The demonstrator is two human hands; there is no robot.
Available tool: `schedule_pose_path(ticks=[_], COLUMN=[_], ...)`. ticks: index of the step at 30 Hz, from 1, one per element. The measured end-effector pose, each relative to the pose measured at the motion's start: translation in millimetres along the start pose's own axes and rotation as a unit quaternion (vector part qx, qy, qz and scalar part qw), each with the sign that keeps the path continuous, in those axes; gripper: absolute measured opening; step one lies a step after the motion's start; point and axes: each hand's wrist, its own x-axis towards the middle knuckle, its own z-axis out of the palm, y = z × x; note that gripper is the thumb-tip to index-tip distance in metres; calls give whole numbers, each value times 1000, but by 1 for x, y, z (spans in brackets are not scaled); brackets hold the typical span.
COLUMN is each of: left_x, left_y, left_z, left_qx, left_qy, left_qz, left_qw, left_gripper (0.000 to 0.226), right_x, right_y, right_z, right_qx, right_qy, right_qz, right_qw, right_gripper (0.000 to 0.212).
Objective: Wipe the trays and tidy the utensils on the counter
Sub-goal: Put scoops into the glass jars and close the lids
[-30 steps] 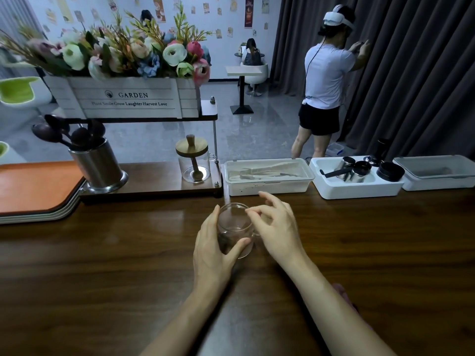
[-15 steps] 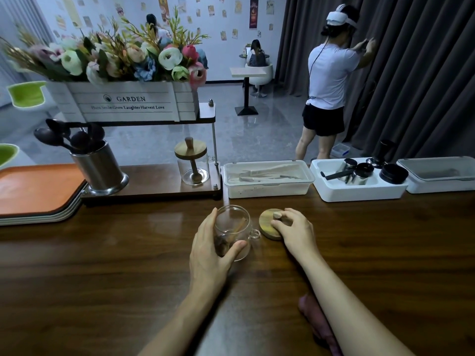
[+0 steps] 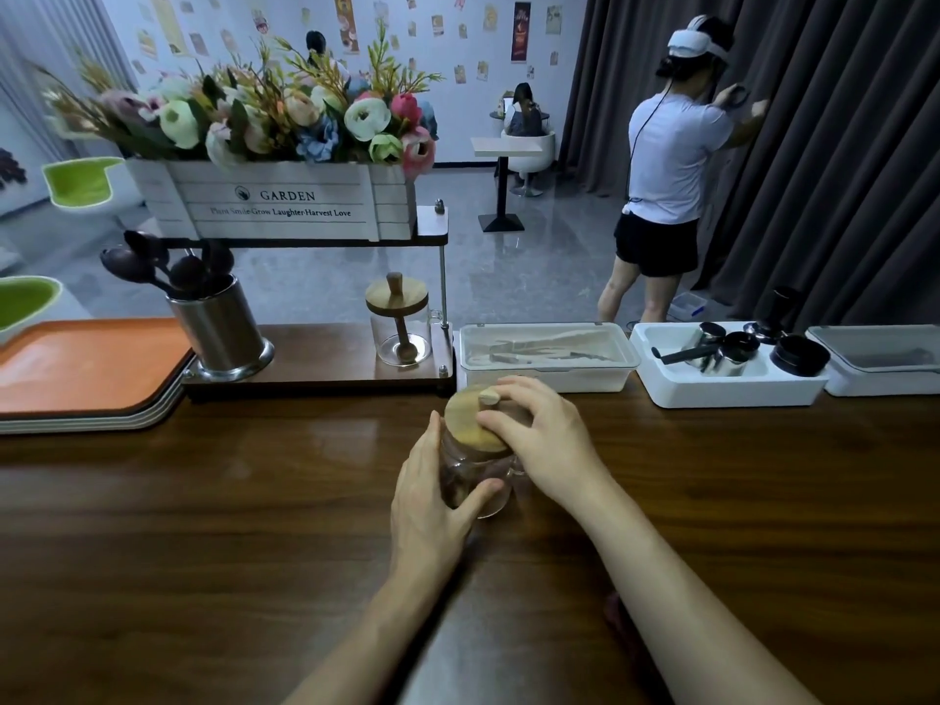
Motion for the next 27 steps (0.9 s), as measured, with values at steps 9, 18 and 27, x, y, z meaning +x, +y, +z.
schedule_pose_path(ticks=[9,18,27], left_x=[1,-3,-6], left_y=[-1,0,-1], left_z=[-2,-6,-5], left_qx=[-34,-87,-97], left_qy=[-13,7,11], left_qz=[-8,9,-14], left_qw=[999,996,995], left_gripper=[108,65,60], right_x=[-9,-25,-41], right_y=[1,4,16], right_z=[16,19,19], right_qx=[-29,39,122], right_qy=[-14,21,35], right_qz=[39,84,109], right_qw=[999,995,986], right_gripper=[33,42,48])
